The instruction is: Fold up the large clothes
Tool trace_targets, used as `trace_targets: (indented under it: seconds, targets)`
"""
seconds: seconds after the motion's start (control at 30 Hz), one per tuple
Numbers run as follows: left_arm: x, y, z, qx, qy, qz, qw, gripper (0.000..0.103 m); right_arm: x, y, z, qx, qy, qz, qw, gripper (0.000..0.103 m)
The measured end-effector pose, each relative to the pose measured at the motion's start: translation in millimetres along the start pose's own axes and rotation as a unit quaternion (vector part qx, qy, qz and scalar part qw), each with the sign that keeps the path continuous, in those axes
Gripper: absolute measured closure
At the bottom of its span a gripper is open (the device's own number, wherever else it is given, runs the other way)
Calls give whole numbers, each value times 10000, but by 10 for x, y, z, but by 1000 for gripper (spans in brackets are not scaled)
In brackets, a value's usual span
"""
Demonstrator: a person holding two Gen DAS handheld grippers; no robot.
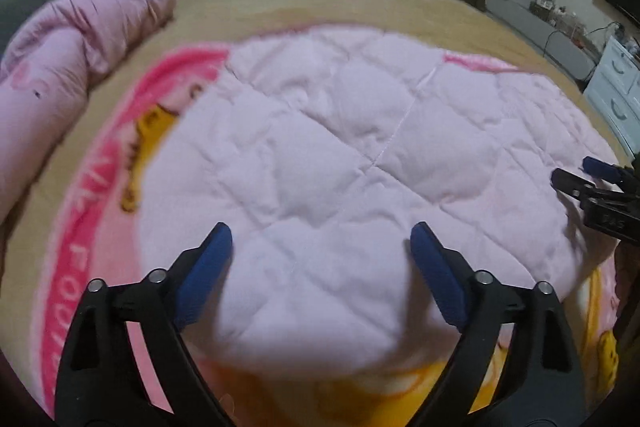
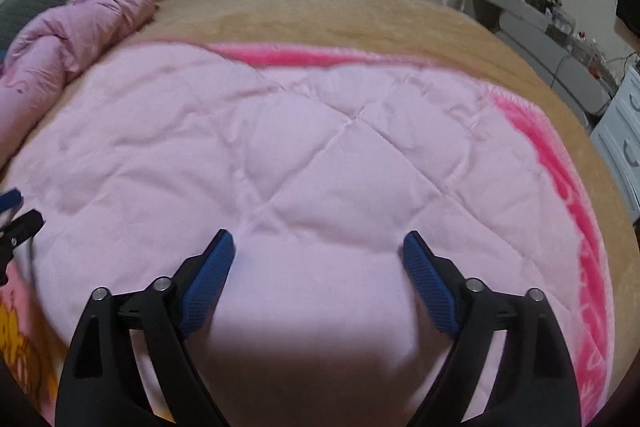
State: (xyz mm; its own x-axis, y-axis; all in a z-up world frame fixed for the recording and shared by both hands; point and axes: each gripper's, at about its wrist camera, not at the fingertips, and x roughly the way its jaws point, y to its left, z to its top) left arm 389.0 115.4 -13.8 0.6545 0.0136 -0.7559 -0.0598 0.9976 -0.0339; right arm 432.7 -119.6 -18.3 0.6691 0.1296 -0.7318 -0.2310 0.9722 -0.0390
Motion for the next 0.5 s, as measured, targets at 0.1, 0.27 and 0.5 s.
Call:
trace_targets:
  seconds: [0.1, 0.27, 0.5]
  targets:
    - [-236, 115, -53, -212, -128, 29, 9997, 9, -404, -54, -140, 134, -456, -38, 9989, 4]
    - [-512, 362, -248, -925, -123, 70, 9956, 9, -847, -211, -357, 629, -832, -55, 9945, 4]
    - [-689, 521, -579, -1321, 30, 118, 9912, 9, -1079, -315, -681, 960, -781, -204, 9921, 4]
